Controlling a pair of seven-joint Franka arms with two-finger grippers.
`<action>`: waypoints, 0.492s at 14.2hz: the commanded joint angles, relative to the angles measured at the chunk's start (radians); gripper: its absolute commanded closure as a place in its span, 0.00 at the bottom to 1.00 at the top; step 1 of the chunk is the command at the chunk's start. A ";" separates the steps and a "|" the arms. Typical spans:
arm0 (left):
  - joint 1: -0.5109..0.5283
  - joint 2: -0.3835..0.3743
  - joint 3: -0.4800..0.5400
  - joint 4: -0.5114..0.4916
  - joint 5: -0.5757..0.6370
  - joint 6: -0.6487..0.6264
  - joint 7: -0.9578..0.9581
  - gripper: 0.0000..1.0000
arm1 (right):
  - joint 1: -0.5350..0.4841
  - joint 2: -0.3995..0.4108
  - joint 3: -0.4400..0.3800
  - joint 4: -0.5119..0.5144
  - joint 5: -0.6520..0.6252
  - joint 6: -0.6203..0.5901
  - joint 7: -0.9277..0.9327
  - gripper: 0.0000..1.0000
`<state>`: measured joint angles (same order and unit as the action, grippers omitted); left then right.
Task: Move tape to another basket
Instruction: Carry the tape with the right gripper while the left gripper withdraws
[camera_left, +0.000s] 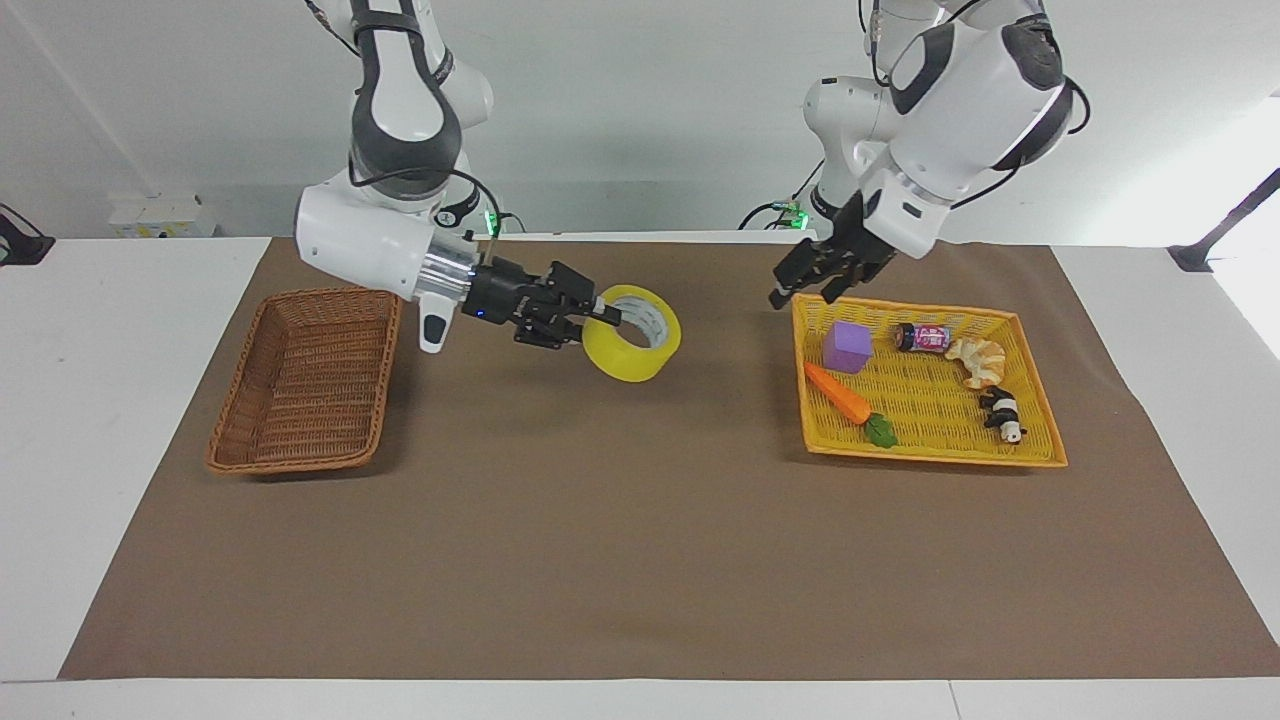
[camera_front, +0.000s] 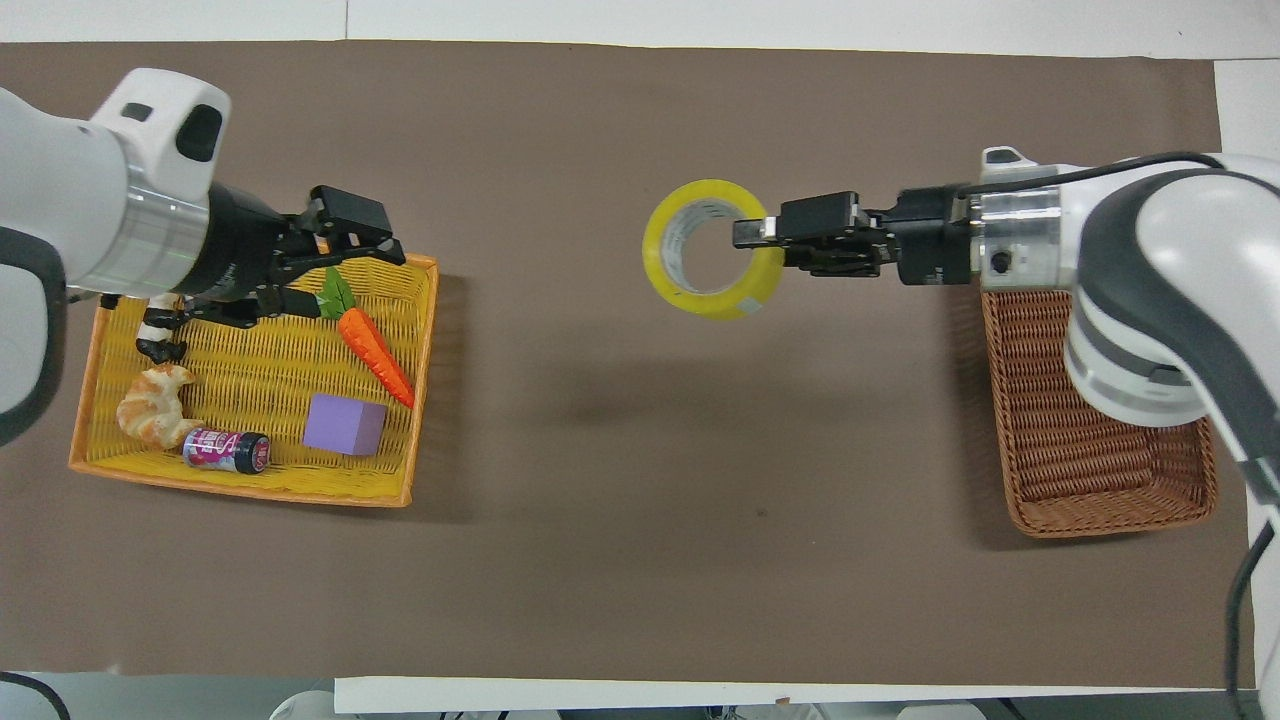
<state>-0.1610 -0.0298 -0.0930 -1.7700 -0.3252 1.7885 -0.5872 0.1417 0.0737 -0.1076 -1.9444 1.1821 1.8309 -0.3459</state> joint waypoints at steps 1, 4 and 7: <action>0.133 -0.012 -0.010 -0.017 0.018 -0.043 0.006 0.00 | -0.153 -0.032 0.009 -0.013 -0.097 -0.148 -0.088 1.00; 0.179 -0.012 -0.011 -0.017 0.205 -0.034 0.113 0.00 | -0.318 -0.035 0.009 -0.013 -0.238 -0.272 -0.163 1.00; 0.183 -0.018 -0.010 -0.010 0.252 -0.067 0.283 0.00 | -0.488 0.000 0.009 -0.013 -0.328 -0.364 -0.269 1.00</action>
<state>0.0206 -0.0290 -0.0929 -1.7748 -0.1094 1.7520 -0.3896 -0.2472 0.0628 -0.1136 -1.9477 0.8887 1.5204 -0.5411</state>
